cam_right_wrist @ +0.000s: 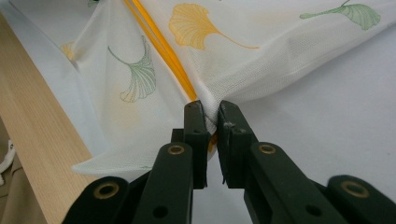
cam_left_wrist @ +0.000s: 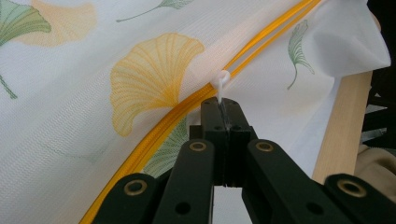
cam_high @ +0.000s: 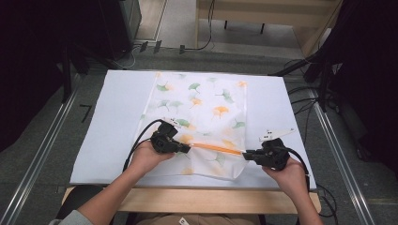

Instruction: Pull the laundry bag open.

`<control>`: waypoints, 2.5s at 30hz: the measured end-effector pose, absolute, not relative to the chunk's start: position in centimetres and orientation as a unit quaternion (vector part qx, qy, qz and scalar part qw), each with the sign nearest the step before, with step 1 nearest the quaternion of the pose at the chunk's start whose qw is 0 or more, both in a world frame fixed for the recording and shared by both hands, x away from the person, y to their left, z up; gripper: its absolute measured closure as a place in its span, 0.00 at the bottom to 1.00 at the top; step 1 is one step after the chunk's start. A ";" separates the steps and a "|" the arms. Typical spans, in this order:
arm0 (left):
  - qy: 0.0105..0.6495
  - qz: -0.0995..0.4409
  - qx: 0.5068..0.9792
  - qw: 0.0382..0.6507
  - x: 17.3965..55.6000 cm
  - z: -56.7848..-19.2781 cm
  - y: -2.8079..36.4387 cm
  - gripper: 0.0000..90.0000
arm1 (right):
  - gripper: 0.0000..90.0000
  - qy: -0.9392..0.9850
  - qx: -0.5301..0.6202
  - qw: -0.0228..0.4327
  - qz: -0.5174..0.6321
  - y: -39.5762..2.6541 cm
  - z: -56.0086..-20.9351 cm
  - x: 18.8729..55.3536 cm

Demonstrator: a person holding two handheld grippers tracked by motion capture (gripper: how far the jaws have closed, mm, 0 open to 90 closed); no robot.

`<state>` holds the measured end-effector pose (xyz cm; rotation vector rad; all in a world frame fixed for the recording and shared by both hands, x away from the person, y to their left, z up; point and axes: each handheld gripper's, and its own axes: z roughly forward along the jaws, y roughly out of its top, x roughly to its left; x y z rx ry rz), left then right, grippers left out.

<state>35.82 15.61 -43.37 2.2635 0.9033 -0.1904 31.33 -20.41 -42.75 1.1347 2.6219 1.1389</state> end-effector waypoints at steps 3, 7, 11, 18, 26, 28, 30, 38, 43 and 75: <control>0.347 -0.071 0.870 0.344 35.7 -43.2 15.9 1.00 | 0.94 0.852 0.370 0.034 0.369 -20.4 -42.8 31.3; 0.352 -0.072 0.868 0.344 35.6 -43.2 16.1 1.00 | 0.94 0.852 0.369 0.033 0.370 -20.4 -42.8 31.3; 0.350 -0.071 0.868 0.344 35.6 -43.1 16.2 1.00 | 0.94 0.852 0.368 0.033 0.370 -20.4 -42.8 31.3; 0.351 -0.073 0.868 0.343 35.5 -43.2 16.5 1.00 | 0.94 0.852 0.369 0.032 0.371 -20.4 -42.8 31.4; 0.359 -0.072 0.866 0.341 35.3 -43.3 17.0 1.00 | 0.94 0.851 0.371 0.031 0.369 -20.4 -42.8 31.3; 0.360 -0.073 0.865 0.342 35.4 -43.3 17.2 1.00 | 0.94 0.852 0.370 0.031 0.369 -20.4 -42.8 31.4; 0.360 -0.072 0.864 0.344 35.3 -43.3 17.4 1.00 | 0.94 0.852 0.369 0.031 0.370 -20.5 -42.8 31.4; 0.360 -0.072 0.864 0.343 35.3 -43.2 17.7 1.00 | 0.94 0.852 0.370 0.030 0.369 -20.5 -42.8 31.4; 0.358 -0.080 0.861 0.352 35.4 -43.1 18.1 1.00 | 0.94 0.852 0.370 0.030 0.370 -20.5 -42.8 31.4; 0.363 -0.086 0.861 0.345 35.5 -43.0 19.9 1.00 | 0.94 0.850 0.375 0.031 0.369 -20.7 -42.9 31.5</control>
